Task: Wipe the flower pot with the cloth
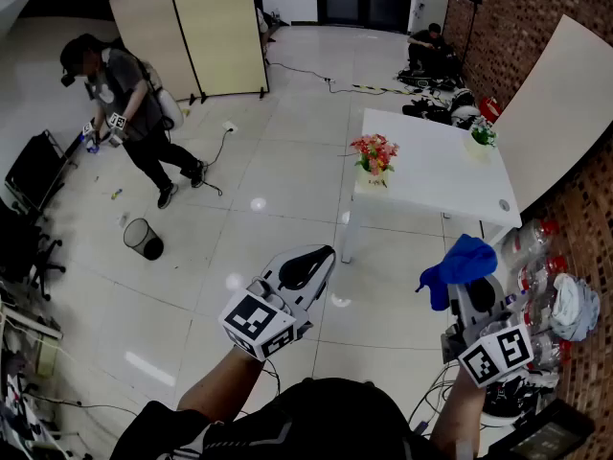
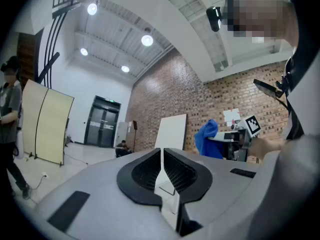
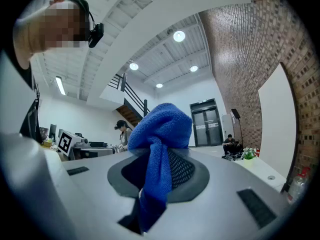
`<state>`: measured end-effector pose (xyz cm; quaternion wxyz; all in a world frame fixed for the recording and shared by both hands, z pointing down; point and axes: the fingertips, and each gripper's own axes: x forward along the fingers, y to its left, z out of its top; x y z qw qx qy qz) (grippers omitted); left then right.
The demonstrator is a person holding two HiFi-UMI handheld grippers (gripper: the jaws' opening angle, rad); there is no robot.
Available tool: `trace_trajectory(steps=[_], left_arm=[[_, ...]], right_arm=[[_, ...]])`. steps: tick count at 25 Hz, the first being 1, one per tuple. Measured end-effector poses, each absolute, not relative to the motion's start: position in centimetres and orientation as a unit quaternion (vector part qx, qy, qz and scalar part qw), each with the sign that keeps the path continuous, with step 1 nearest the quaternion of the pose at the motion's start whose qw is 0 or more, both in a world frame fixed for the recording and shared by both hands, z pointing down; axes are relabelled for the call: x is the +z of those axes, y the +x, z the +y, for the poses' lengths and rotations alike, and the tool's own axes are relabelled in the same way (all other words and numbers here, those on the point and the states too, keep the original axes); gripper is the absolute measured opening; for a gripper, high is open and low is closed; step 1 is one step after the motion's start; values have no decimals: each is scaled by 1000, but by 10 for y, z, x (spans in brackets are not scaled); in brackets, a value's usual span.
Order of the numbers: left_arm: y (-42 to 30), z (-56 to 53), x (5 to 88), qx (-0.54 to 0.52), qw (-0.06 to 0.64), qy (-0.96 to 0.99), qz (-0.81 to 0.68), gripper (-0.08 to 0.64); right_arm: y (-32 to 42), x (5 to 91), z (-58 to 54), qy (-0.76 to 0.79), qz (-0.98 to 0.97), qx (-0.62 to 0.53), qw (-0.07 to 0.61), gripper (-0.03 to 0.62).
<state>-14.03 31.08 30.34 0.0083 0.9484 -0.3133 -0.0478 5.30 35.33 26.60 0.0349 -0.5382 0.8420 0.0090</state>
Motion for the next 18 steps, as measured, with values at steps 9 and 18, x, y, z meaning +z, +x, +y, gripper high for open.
trace_trajectory(steps=[9,18], left_arm=[[-150,311,308,-47,10,951,-305,8],[-140,275,319,-38,36,956,-289,8]], right_arm=[[42,275,359,-552,833,4,32,66],[38,287,344,-558,830,-10,22,66]])
